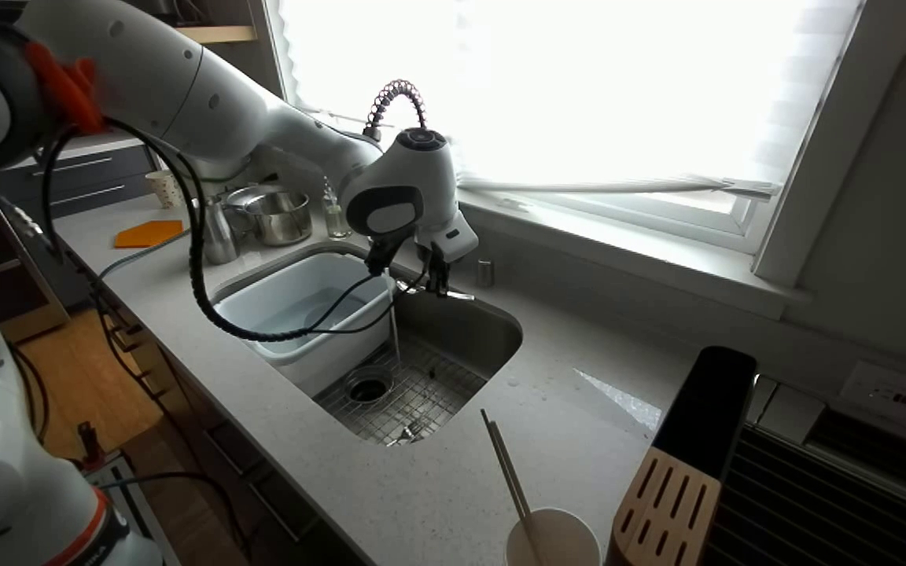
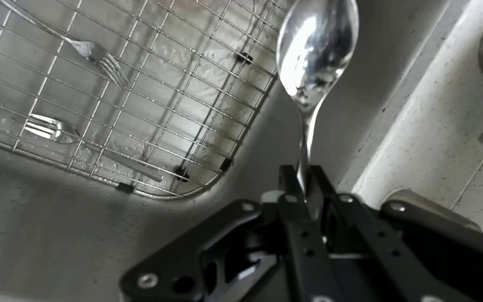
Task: Rinse the spoon with the water, then put it back on the countertop
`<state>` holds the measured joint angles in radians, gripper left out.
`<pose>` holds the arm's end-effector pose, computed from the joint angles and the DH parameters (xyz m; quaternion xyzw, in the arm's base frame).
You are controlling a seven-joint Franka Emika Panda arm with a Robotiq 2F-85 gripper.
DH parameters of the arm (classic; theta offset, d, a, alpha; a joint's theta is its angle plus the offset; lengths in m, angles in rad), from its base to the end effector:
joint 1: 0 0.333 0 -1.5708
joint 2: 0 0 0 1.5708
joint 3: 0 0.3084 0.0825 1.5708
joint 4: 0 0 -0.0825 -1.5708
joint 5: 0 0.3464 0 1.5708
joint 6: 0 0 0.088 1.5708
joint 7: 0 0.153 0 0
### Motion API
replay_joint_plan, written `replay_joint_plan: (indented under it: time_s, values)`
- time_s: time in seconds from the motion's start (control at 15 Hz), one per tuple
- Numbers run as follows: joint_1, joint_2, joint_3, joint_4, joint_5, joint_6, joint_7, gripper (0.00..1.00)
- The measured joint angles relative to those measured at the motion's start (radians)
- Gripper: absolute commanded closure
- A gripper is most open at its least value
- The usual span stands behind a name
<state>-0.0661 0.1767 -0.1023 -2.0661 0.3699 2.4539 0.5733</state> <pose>0.5710 -0.0853 0.3417 -0.8660 0.4733 -0.0783 0.1410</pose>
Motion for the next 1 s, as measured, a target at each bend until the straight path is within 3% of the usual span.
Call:
replay_joint_plan:
  time_s: [0.47,1.0]
  values:
    - [-0.008,0.005,0.012,0.000,0.172,-0.011,-0.113,0.97]
    - [-0.008,0.009,0.023,0.000,0.210,-0.027,-0.122,0.97]
